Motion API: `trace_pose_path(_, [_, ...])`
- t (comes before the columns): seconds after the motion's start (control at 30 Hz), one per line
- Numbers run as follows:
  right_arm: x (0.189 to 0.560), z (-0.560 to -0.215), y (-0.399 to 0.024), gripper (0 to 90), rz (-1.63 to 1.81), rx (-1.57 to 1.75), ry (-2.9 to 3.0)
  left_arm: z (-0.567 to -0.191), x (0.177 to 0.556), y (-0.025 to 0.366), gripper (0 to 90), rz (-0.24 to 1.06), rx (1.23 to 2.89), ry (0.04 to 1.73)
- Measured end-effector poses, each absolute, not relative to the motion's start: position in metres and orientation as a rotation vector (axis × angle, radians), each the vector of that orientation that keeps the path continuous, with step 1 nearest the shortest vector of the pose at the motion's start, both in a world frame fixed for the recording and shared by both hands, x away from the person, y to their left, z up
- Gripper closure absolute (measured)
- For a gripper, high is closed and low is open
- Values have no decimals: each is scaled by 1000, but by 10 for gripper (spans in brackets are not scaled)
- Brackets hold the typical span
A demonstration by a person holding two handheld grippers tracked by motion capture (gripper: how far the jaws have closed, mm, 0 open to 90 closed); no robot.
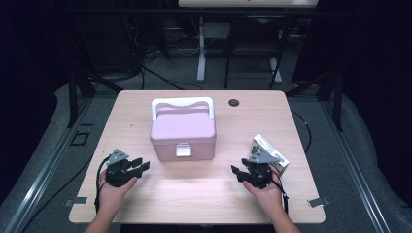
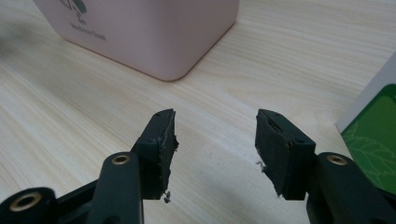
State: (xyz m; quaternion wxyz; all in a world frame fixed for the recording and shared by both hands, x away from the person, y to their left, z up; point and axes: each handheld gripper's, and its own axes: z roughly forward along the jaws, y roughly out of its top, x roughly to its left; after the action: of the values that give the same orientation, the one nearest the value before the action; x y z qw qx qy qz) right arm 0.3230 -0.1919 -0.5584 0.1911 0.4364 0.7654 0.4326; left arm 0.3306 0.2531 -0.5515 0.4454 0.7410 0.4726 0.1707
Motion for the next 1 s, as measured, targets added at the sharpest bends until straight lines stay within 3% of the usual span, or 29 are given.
trace_pose_path(0.5, [339,-545,-181,465,1236,1205,2115,-534,343,263,493,490,1767,1163])
trace_pose_path(0.8, [356,-539,-169,491,1213,1189,2127,-525,353,269,612,464,1725,1164])
trace_pose_path(1.0, [367,-536,-165,559,1211,1201,2122,-527,361,264,667,469,1739,1180])
